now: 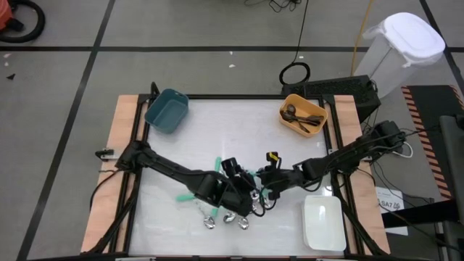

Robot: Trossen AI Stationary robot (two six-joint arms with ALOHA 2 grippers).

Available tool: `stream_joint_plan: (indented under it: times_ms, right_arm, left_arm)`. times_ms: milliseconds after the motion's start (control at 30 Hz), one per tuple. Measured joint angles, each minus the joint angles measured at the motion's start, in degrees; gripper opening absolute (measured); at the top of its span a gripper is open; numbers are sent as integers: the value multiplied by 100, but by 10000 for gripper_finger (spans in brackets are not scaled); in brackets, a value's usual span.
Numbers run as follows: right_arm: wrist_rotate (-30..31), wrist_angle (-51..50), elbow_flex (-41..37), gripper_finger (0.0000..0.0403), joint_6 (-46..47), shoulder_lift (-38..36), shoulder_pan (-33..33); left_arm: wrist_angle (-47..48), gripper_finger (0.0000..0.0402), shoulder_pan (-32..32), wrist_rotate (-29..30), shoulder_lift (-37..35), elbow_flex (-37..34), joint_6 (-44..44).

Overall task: Sort silverware by color (type)
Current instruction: Put the green spoon into the blue bin

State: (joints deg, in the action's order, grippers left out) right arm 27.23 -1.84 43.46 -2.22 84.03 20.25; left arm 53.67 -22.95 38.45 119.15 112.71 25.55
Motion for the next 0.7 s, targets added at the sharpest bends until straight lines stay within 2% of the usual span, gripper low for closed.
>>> stream_joint_plan:
  times_ms: [133,533,700]
  right_arm:
    - [-1,-32,0,18,-25,-4,0]
    - [-36,-40,-2,18,-167,-4,9]
    - [-40,-41,-2,18,-170,-5,9]
  left_arm:
    - [194,290,16,-8,60,0,54]
    - [320,291,246,-417,247,0,173]
    - [332,262,305,-446,241,2,205]
